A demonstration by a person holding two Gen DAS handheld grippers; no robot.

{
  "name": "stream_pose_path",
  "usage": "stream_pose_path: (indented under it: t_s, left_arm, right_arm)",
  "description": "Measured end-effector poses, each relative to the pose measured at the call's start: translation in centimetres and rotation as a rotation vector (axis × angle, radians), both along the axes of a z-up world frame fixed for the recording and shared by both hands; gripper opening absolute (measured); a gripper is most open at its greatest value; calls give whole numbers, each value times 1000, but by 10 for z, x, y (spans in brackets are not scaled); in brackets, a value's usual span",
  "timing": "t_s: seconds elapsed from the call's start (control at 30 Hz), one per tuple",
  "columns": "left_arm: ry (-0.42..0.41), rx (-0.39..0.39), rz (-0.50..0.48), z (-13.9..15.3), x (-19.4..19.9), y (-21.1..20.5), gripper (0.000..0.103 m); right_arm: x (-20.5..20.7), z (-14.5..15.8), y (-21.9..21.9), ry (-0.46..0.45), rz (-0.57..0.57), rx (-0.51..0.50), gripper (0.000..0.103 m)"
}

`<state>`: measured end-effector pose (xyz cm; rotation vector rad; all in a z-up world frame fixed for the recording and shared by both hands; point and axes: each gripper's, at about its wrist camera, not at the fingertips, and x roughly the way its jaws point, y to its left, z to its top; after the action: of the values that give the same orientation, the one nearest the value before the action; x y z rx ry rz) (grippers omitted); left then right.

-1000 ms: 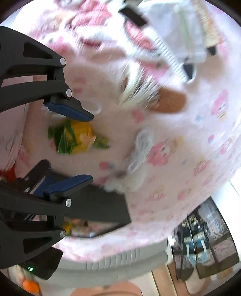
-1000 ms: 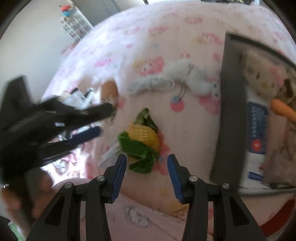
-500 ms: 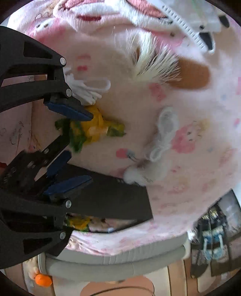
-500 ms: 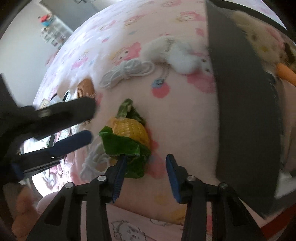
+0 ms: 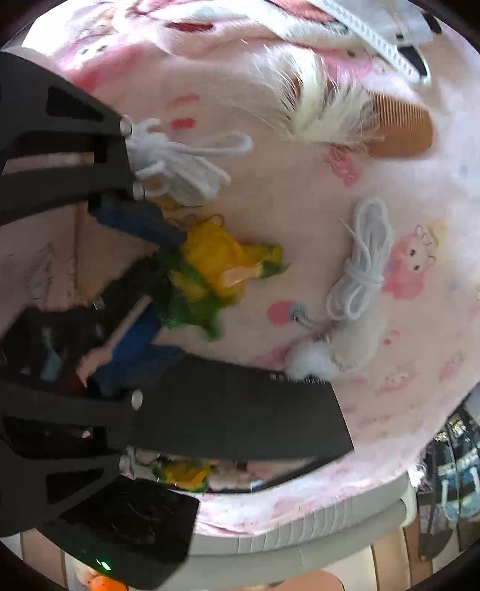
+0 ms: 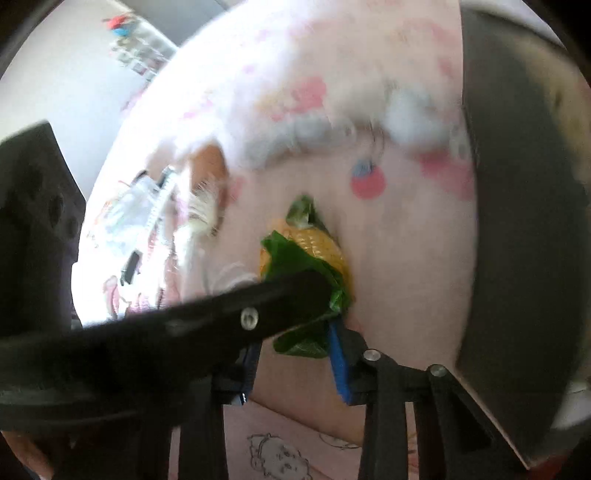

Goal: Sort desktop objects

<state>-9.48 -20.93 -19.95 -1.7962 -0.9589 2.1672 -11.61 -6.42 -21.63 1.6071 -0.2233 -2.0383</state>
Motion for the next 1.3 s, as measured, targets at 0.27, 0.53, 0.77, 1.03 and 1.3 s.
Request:
stream_pose_path:
  t_s: [0.27,0.53,0.77,1.03,1.3]
  left_arm:
    - [106,66,13,39,18,15,39]
    - [-1,38,123,11,32,-6,50]
    - [-60,-67,195,-1,18,-12,62]
    - [36,-144,249,19,11,-29,60]
    - [-66,-244,49,-13,-42,-19,69]
  right_arm:
    - [23,56,5,132,72,-35,8]
    - [42,10,39,-31,19,-29,12]
    - [35,-9,28,-97,-38,-94,31]
    - [18,-30,-4,-136,-98,-96,38]
    - [1,-41,-18,-110,-107,-96,46]
